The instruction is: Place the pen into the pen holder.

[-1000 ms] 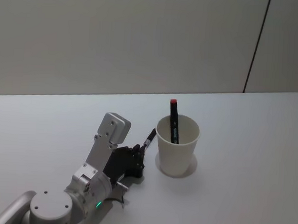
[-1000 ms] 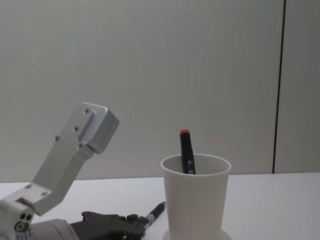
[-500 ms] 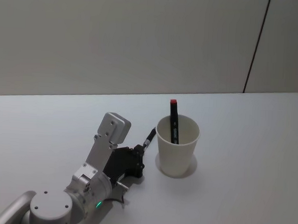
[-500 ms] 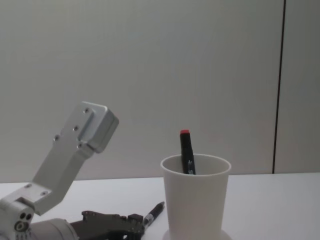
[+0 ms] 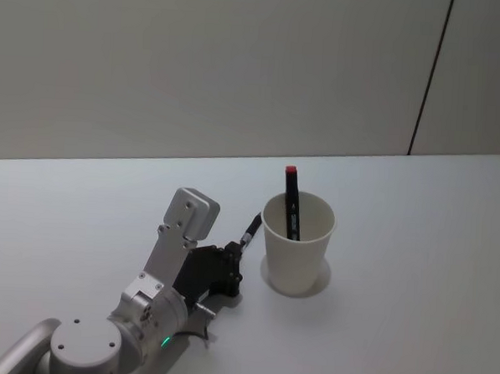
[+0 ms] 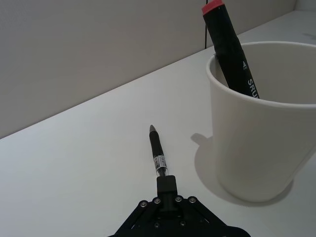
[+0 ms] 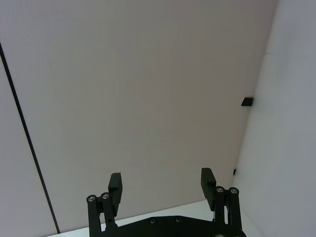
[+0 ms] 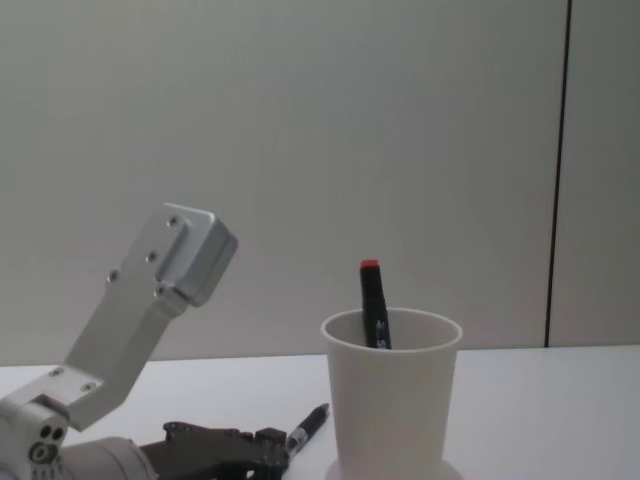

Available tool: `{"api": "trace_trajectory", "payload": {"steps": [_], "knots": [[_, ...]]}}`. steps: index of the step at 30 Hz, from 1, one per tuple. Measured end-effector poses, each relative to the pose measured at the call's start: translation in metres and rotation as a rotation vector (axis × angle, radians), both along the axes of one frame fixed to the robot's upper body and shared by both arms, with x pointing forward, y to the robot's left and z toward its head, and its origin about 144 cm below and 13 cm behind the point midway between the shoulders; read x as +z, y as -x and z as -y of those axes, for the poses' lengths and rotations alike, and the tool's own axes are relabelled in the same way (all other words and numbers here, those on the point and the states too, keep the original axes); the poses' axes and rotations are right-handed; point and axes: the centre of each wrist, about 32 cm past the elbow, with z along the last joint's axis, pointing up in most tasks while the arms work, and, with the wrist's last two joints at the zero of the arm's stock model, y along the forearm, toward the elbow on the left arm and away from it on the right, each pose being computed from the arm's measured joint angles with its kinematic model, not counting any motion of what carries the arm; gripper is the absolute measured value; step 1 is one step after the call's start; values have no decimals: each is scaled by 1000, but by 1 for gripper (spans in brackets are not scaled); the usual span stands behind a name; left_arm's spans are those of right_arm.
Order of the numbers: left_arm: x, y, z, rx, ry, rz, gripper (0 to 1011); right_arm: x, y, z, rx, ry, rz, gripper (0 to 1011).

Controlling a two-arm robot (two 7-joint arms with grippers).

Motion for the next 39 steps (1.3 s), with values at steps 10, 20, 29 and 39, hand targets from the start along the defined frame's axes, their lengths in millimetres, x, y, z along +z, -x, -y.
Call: {"api": "trace_trajectory", "payload": {"steps": [10, 20, 29, 39], "knots": [[-1, 2, -2, 9, -2, 10, 0, 0, 0, 0, 0, 0, 0, 1001], [1, 8, -6, 30, 1, 40, 0, 0, 0, 0, 0, 0, 0, 1001], [2, 10, -7, 39, 6, 54, 0, 0, 0, 0, 0, 0, 0, 1002], [3, 11, -8, 44, 8, 61, 81, 0, 0, 0, 0, 0, 0, 1001]]}}
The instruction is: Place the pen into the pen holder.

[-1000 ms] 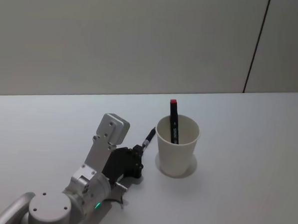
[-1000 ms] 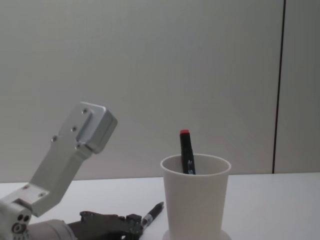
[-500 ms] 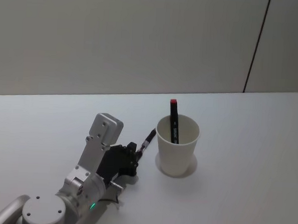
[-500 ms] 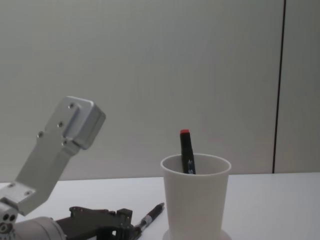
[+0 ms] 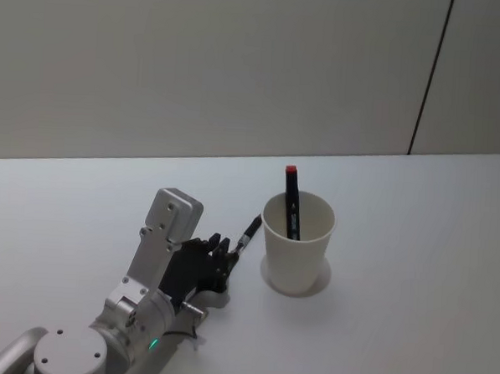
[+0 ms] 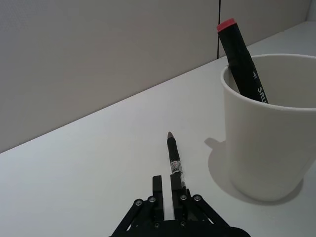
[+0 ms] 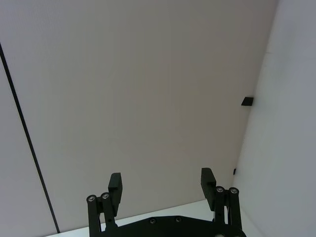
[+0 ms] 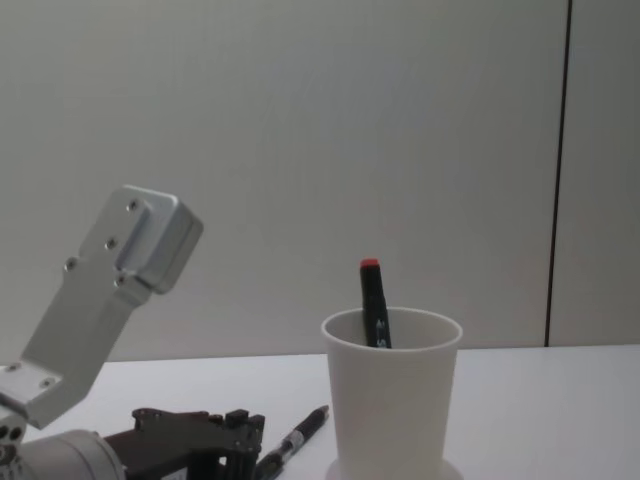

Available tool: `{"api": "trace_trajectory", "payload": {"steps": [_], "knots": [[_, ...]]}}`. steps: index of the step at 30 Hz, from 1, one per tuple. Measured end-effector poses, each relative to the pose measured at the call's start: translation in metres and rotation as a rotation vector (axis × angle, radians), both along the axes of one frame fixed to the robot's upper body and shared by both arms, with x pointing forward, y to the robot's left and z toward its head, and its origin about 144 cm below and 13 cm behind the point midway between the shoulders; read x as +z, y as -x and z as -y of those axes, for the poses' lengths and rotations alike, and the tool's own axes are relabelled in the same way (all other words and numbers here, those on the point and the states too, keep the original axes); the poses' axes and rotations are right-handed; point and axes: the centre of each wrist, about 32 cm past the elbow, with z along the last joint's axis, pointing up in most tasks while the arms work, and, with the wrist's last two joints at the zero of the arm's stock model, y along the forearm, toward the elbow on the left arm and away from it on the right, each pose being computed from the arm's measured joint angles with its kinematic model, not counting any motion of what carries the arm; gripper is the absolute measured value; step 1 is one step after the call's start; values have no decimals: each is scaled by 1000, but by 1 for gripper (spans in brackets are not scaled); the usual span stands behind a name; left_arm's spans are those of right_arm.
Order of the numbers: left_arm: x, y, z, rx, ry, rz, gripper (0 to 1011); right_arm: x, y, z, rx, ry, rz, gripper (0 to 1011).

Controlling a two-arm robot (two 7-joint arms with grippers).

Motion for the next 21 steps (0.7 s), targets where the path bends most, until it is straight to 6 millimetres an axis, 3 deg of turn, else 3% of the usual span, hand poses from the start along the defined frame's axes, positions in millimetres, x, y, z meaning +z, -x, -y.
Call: {"api": "trace_trajectory", "payload": {"steps": [21], "knots": [[0, 1, -1, 3, 2, 4, 695, 0, 0, 0, 0, 0, 0, 1001]]}}
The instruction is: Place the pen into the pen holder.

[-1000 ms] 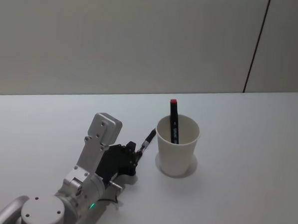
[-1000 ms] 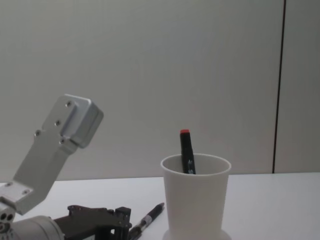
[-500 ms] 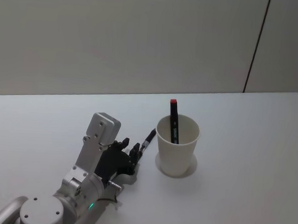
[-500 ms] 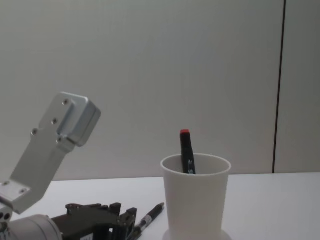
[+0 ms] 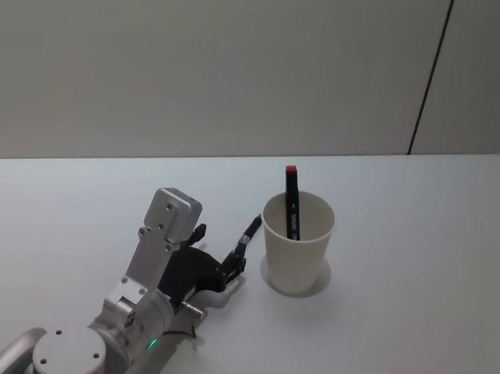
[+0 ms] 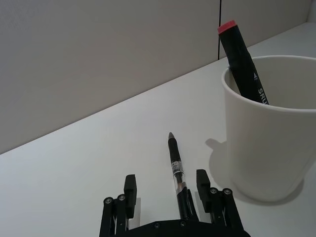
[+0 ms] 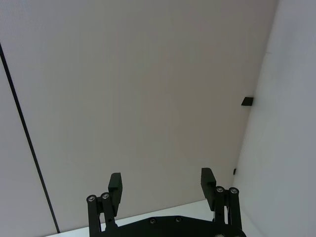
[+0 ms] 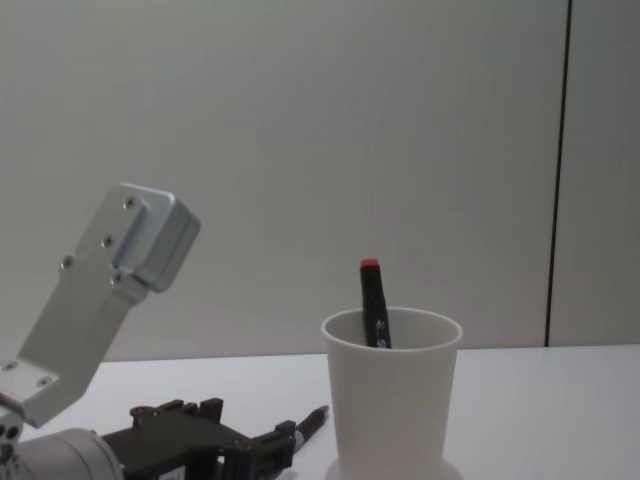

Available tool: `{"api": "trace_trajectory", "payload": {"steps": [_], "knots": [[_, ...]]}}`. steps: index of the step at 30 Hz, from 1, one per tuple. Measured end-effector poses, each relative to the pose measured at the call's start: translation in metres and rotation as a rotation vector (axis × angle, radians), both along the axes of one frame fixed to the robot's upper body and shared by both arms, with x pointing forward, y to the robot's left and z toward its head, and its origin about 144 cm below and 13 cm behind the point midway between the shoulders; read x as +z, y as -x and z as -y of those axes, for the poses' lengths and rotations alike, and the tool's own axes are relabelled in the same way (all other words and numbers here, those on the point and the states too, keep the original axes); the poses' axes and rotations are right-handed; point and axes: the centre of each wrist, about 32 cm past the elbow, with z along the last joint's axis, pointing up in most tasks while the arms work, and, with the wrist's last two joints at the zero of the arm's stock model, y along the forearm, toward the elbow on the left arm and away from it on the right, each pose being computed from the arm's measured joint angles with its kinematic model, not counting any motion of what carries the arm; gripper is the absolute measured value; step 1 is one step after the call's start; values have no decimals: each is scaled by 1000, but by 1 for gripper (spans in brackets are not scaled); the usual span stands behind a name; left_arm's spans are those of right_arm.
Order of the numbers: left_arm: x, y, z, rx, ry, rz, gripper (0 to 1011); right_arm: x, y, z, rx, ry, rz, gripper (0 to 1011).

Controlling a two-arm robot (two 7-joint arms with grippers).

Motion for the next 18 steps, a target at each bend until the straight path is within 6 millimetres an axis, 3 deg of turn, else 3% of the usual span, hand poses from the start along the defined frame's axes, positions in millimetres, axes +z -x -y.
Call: {"api": "trace_trajectory", "payload": {"steps": [9, 18], "knots": [[-1, 0, 0, -3, 1, -14, 974, 0, 0, 0, 0, 0, 0, 1001], [-3, 1, 0, -6, 4, -33, 1001, 0, 0, 0, 0, 0, 0, 1002]]}}
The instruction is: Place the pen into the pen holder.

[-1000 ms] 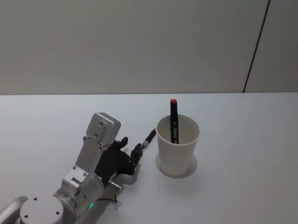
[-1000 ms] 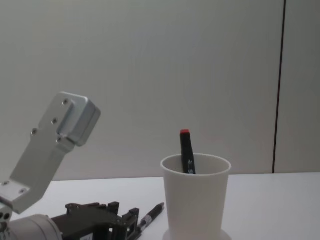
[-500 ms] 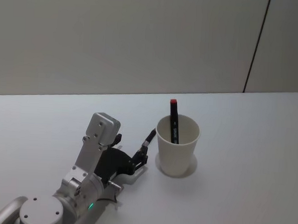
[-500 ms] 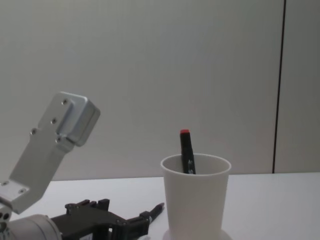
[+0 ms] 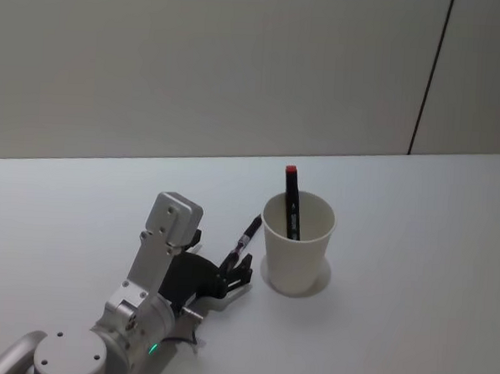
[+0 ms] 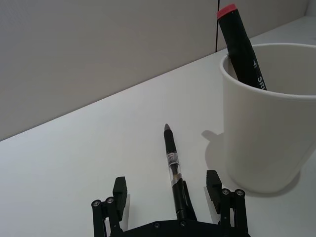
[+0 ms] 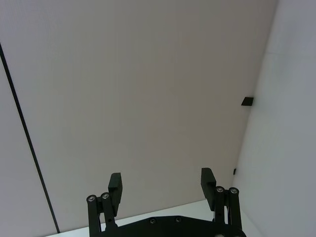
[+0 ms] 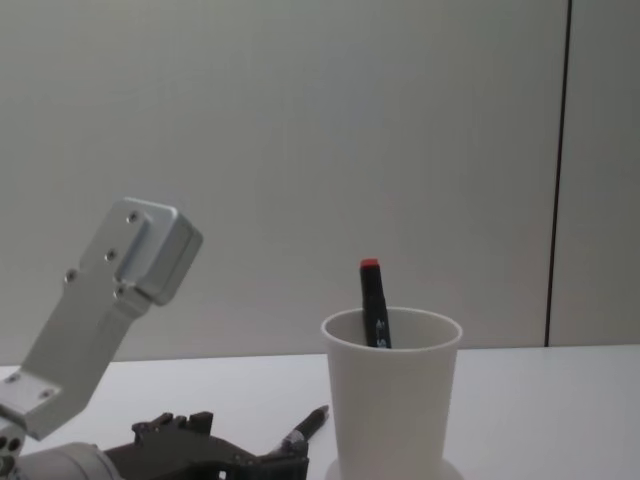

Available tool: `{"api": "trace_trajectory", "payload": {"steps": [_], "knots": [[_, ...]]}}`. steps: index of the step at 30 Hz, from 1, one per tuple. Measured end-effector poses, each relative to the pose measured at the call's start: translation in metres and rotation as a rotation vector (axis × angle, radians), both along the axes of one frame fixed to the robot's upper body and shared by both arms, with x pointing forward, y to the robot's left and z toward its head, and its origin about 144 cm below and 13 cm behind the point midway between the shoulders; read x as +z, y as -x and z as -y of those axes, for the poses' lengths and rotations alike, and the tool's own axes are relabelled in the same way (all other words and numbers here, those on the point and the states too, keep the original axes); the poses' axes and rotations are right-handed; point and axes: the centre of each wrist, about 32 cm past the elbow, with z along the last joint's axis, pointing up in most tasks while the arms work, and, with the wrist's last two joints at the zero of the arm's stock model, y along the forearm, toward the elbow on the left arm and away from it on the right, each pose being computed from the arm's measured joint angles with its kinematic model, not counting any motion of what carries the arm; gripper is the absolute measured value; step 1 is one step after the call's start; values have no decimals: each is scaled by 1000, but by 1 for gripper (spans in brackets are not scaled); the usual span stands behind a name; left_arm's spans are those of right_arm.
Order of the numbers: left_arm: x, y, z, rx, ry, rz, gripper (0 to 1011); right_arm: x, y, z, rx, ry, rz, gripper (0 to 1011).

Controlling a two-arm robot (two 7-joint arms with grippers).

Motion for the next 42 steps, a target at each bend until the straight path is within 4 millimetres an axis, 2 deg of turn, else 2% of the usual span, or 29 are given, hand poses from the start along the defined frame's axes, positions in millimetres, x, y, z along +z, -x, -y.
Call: {"api": "trace_trajectory", "payload": {"steps": [42], "knots": [[-4, 0, 0, -4, -7, -44, 1001, 0, 0, 0, 0, 0, 0, 1001]]}}
